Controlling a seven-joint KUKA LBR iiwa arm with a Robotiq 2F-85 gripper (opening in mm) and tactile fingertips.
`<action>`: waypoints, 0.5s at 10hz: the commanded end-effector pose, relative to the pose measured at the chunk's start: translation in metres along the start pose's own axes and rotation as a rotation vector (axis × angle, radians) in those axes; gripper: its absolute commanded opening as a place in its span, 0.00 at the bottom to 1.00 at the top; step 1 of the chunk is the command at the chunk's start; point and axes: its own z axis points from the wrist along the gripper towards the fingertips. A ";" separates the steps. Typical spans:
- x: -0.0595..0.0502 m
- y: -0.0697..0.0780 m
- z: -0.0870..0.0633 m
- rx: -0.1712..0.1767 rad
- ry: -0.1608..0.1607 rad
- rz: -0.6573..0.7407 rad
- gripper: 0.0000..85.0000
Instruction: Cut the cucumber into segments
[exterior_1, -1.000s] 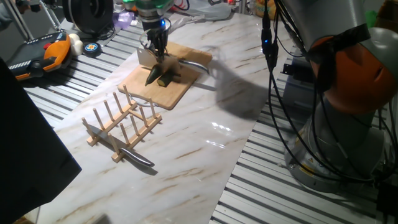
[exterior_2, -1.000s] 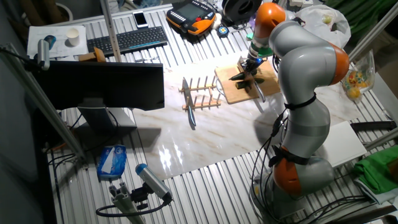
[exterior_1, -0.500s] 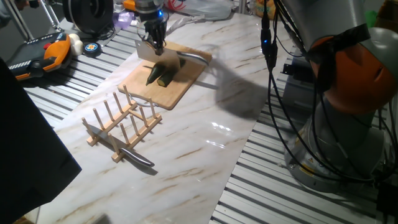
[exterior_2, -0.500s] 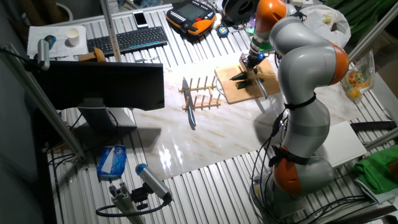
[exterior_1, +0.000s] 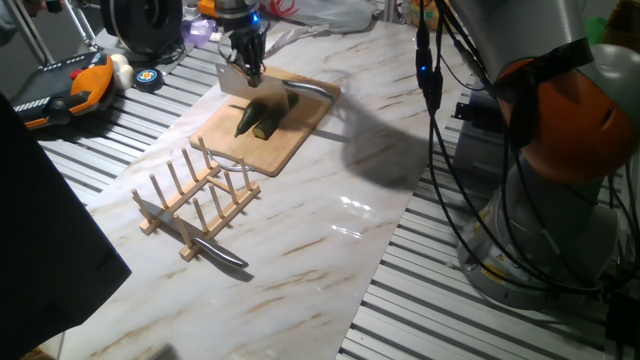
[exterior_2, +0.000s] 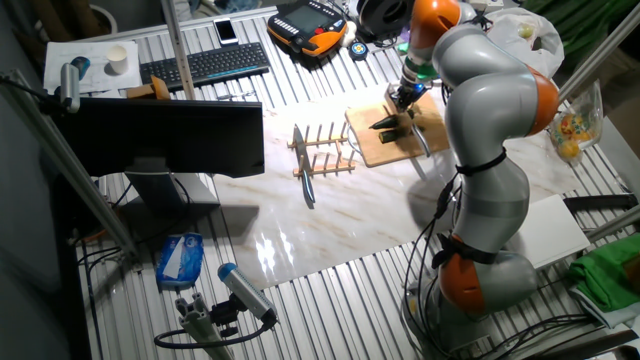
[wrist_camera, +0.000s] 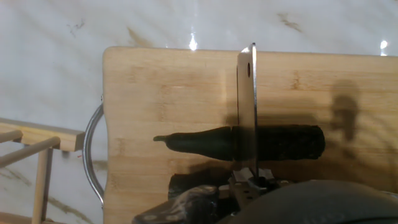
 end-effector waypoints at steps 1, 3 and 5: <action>0.000 0.001 0.000 0.000 0.000 0.000 0.01; -0.006 0.001 0.007 -0.005 -0.003 -0.002 0.01; -0.011 0.001 0.014 -0.012 -0.005 -0.009 0.01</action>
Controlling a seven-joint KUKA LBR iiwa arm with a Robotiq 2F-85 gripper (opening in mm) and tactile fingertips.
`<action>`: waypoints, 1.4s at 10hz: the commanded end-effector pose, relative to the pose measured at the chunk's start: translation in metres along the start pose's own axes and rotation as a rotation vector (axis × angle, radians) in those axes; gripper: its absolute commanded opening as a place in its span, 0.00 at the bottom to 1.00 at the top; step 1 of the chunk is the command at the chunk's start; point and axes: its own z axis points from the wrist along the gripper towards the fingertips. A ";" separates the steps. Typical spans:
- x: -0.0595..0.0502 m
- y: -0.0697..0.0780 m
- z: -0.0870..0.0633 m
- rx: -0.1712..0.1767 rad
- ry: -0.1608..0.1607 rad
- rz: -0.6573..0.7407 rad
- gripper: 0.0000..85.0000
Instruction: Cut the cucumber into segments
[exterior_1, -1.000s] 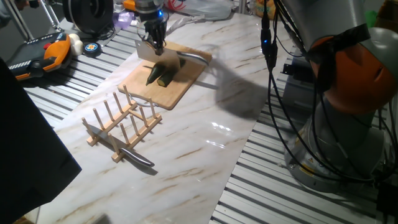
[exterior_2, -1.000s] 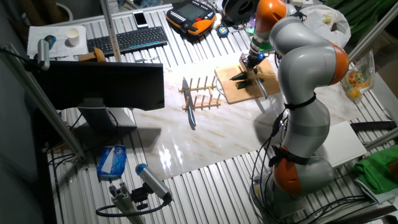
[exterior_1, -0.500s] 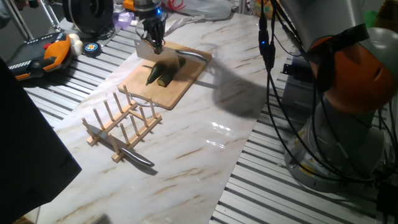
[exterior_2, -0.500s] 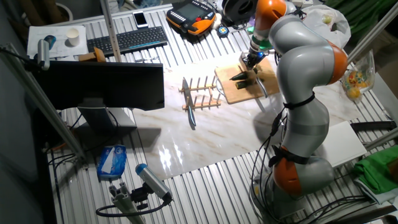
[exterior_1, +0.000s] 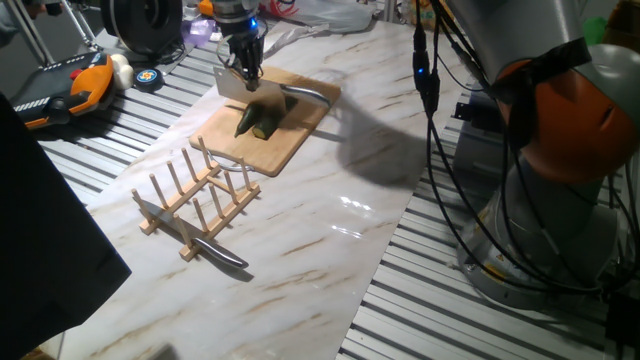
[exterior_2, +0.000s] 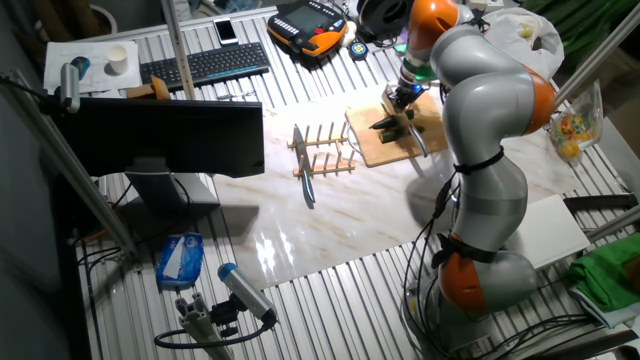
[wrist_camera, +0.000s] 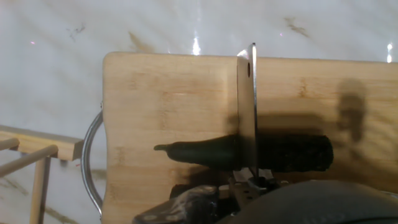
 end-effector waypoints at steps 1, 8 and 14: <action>0.000 0.000 0.001 0.001 -0.001 0.000 0.01; 0.001 0.004 0.010 0.025 0.011 0.031 0.01; 0.005 0.007 0.018 0.007 0.004 0.029 0.01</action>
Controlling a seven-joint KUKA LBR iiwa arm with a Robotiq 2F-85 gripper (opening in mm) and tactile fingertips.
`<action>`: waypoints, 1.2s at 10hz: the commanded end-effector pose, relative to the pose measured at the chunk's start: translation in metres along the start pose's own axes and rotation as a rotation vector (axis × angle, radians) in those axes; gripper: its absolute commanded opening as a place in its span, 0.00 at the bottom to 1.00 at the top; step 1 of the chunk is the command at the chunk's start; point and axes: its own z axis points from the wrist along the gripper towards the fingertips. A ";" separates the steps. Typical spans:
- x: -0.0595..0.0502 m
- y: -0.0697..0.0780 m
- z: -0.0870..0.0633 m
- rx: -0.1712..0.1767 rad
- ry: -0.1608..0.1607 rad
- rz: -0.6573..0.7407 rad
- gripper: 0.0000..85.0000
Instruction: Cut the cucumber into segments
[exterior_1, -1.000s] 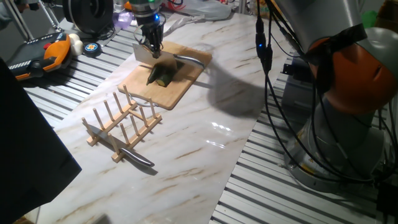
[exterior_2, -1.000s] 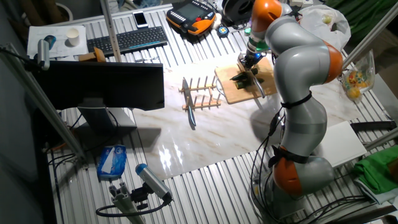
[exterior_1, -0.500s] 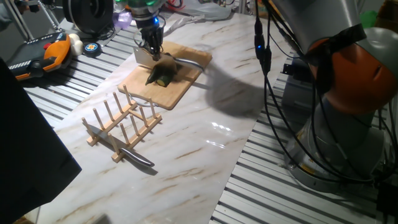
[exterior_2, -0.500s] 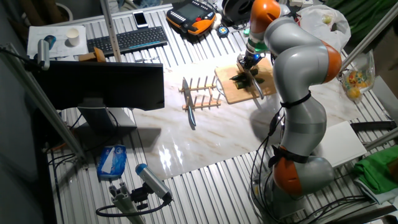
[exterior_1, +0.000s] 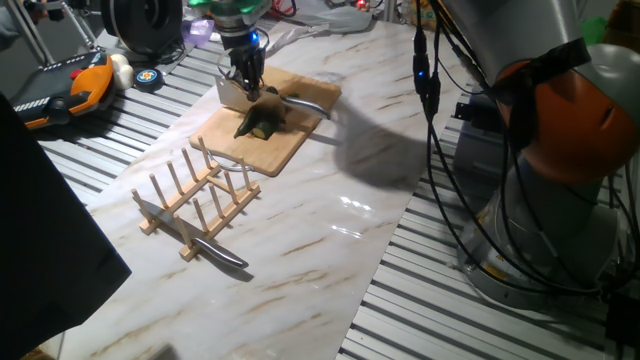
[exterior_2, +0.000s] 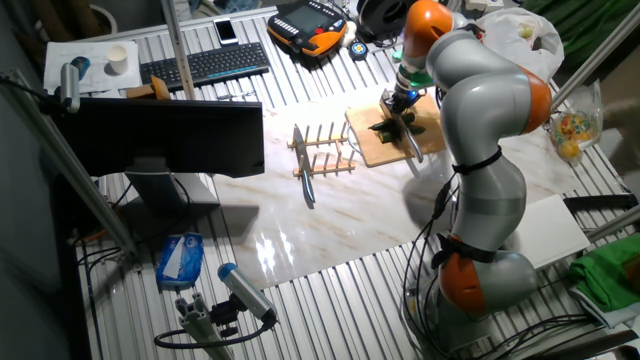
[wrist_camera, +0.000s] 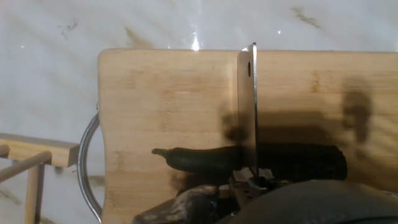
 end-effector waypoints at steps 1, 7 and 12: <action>0.000 0.000 0.002 0.000 -0.004 0.000 0.01; 0.006 0.004 0.010 -0.006 -0.018 0.004 0.01; 0.013 0.003 0.008 -0.006 -0.021 0.010 0.01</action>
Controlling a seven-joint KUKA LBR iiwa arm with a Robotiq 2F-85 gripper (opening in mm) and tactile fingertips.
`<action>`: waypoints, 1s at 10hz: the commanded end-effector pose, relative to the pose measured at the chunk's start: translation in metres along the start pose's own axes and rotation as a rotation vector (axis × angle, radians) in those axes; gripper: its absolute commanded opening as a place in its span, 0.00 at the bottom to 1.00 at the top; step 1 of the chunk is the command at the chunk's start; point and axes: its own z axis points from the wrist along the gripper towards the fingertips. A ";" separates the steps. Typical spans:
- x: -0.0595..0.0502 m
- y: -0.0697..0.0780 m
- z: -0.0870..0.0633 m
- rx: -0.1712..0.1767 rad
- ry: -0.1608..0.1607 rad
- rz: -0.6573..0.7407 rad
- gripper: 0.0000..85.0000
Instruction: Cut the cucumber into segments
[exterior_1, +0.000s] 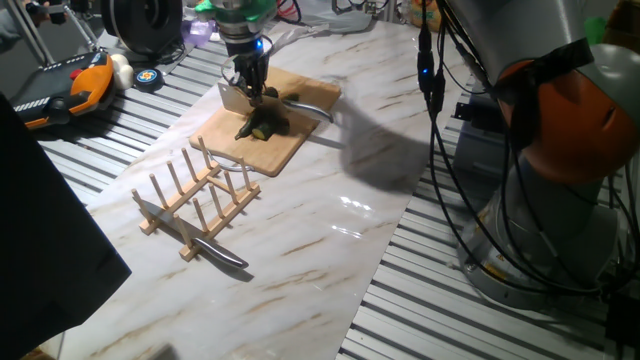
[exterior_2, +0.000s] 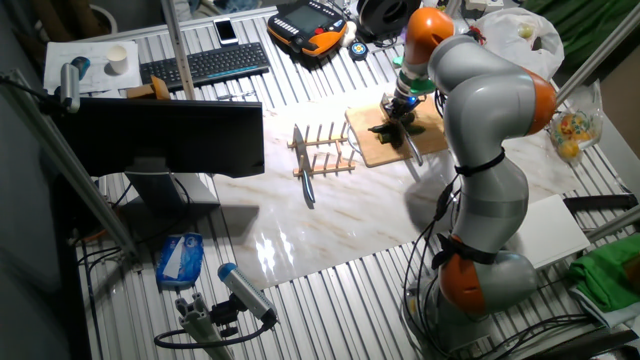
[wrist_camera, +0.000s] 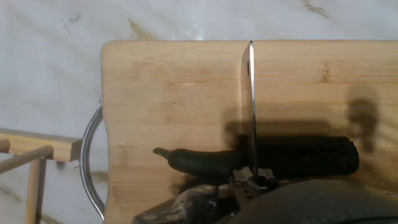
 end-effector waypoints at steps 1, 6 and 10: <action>0.000 -0.002 -0.004 0.001 -0.002 0.001 0.01; 0.002 -0.010 -0.007 0.000 -0.002 -0.003 0.01; -0.002 -0.015 -0.010 0.004 -0.002 -0.007 0.01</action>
